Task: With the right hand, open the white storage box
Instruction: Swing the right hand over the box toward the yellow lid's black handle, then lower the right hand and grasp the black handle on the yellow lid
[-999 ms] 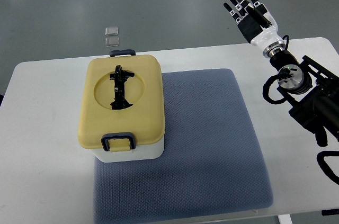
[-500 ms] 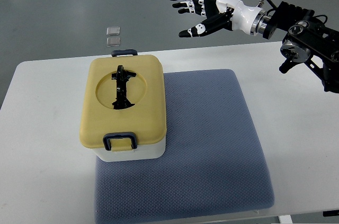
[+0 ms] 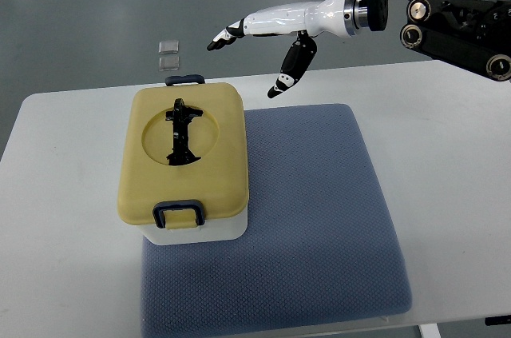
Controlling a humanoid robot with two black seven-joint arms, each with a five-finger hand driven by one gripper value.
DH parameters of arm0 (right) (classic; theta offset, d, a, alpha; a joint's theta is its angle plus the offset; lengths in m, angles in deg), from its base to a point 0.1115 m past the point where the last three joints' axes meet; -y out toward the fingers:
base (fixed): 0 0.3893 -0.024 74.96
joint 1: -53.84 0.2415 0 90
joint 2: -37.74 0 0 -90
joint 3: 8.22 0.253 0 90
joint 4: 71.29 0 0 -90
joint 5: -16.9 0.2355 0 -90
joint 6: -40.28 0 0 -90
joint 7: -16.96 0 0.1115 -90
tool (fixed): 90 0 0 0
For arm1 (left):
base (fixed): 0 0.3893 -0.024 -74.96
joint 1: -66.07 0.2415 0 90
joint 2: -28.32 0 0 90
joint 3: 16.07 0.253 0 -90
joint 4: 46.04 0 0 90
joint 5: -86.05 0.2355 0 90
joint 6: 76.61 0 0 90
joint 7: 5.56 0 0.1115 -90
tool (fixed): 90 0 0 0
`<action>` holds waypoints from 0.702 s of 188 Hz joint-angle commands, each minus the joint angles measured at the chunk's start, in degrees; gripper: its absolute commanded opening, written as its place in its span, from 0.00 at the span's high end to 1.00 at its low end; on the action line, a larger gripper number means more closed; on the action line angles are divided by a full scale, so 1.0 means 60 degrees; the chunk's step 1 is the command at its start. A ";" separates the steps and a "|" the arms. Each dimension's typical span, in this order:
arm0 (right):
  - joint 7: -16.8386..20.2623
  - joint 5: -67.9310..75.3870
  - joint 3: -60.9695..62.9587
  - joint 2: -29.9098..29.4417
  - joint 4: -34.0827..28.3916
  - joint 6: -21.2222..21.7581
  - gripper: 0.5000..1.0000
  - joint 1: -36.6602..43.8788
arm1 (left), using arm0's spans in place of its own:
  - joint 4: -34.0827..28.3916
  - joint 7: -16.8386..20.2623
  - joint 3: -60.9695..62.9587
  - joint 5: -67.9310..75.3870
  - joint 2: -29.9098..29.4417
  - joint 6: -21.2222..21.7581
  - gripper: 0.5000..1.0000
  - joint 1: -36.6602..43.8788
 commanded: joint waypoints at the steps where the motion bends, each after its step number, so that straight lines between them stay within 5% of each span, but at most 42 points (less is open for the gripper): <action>1: 0.0004 -0.0149 -0.0336 -0.0339 0.0026 -0.0559 0.15 0.0139 | 0.0124 -0.0011 0.0000 -0.0001 0.0000 -0.0012 0.00 -0.0004; 39: 0.0004 -0.0134 -0.0760 -0.1101 0.0246 -0.1877 0.17 0.0037 | 0.0154 -0.0011 0.0000 -0.0001 0.0000 -0.0012 0.00 -0.0004; 132: -0.0069 -0.0061 -0.0643 -0.1936 0.0774 -0.2756 0.17 -0.0666 | 0.0110 -0.0011 0.0000 -0.0001 0.0000 -0.0012 0.00 -0.0004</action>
